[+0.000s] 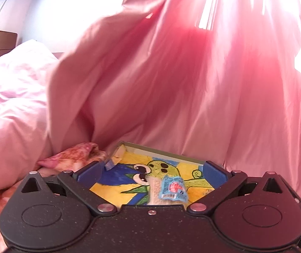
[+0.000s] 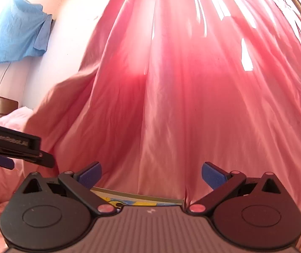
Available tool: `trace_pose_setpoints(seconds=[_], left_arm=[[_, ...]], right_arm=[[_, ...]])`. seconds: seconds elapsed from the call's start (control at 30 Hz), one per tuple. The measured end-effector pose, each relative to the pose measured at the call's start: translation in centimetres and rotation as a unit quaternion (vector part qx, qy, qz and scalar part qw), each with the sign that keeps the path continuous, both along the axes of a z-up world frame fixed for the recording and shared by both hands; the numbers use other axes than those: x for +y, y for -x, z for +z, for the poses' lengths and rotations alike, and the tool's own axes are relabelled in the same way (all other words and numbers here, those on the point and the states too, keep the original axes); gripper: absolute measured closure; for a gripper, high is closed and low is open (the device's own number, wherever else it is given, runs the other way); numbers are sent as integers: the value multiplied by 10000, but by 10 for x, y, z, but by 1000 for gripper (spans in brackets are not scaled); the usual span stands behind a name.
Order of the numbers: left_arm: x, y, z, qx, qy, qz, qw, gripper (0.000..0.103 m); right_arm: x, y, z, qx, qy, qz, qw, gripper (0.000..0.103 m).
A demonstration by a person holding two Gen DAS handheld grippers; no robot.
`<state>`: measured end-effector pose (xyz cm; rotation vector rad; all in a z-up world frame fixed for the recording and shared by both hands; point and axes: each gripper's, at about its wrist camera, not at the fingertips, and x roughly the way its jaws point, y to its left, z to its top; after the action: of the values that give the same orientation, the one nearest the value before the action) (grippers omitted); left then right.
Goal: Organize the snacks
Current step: 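Open both tools to release the snacks in the tray and withdraw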
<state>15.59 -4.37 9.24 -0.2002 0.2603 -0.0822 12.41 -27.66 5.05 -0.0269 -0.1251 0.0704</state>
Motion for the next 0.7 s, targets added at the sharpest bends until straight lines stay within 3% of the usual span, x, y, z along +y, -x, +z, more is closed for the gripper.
trace_pose_setpoints(seconds=[0.43, 0.7], left_arm=[[34, 82, -35, 31, -342, -51, 9994, 1], [49, 110, -71, 564, -493, -128, 9971, 1]], right_arm=[[6, 68, -21, 347, 6, -20, 9994, 0], [14, 94, -38, 865, -6, 158, 9961, 0]])
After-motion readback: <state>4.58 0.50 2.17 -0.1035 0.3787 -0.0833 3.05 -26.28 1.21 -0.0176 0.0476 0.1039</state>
